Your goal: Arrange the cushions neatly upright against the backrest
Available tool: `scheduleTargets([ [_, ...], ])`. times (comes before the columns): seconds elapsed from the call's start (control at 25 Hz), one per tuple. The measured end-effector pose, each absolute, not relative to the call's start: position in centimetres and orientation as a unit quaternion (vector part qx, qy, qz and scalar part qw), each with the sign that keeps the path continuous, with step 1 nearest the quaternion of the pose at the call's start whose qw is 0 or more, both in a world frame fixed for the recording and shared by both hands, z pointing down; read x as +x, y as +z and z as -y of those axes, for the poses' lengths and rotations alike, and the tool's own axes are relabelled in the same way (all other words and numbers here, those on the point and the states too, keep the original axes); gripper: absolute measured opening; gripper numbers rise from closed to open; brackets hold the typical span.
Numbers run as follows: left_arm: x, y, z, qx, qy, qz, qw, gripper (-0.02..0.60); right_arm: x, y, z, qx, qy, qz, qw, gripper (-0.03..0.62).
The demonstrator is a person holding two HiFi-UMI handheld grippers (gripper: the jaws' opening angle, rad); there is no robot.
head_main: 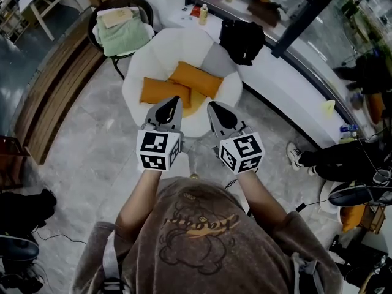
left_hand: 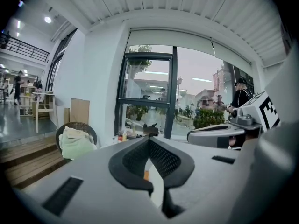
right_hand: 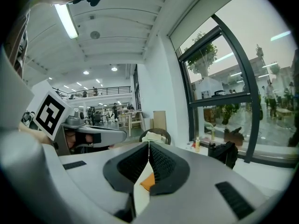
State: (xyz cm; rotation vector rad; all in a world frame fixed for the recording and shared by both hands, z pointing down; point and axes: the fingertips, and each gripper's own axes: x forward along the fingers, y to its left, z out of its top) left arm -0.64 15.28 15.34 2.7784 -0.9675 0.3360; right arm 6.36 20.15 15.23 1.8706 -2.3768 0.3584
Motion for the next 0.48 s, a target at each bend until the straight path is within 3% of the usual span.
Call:
scheduleTargets([
  [0.48,1.1,15.6,-6.5,0.938,0.119,0.312,0.096,0.005,7.8,15.7,-11.3,0.621,0.126,0.772,0.053,0.020],
])
